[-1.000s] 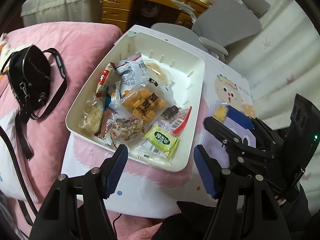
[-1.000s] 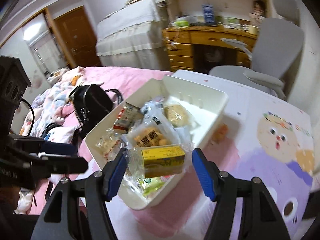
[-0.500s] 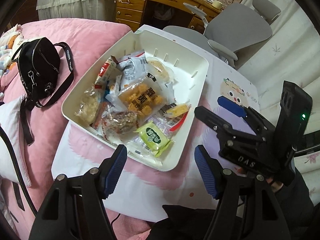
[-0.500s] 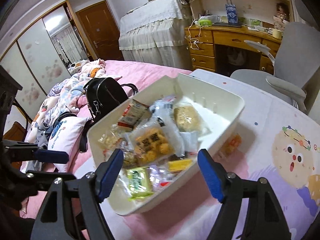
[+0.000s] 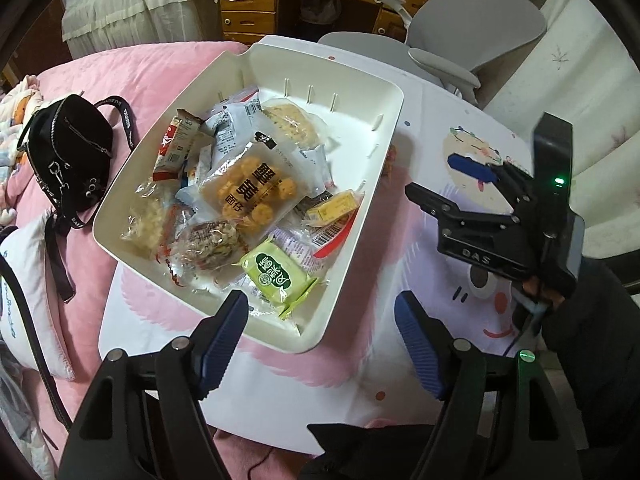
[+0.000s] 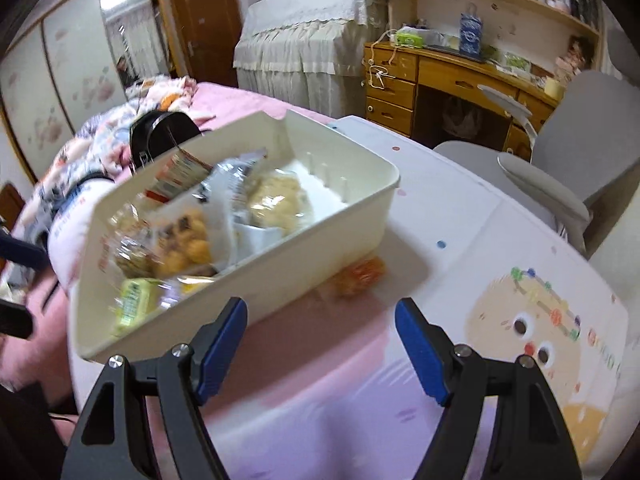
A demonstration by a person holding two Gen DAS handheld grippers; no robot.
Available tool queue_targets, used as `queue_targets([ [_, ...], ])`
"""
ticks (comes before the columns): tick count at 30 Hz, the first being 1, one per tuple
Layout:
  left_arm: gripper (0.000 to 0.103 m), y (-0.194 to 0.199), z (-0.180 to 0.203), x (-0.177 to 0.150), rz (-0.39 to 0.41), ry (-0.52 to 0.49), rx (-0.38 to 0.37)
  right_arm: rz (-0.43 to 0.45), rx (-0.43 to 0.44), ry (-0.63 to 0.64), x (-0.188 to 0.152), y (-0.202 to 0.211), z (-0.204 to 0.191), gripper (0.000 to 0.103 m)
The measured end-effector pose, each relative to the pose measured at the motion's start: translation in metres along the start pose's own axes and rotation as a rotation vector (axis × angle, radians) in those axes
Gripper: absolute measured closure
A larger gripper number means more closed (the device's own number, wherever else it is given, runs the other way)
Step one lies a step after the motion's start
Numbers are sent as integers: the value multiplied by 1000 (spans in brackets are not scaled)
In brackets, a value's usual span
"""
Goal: Organize snacks
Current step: 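Move right tool to orange packet on table and close on it, then lift orange packet with right tool and drop it into the tray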
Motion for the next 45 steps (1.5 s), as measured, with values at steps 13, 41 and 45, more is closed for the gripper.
queue_targets([
  [13,29,-12,-29,-1,-28,86,140,-23,5,68,-6,-69,19,26],
  [41,29,-10,-37,11,-18,60,152,-36,4,14,2,-91,34,76],
  [45,29,0,-34,16,18,61,112,-70,-2,-71,-2,-86,38,85],
])
Point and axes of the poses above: each gripper's, at about its wrist camera, not at the fingertips, and y roughly against the way its jaws point, z to its right, x to its top, the point moved 6 cm from there along -y, roughly the way its jaws point, and after that the axes turned 5 degrees about y, right-handed, at the moved point
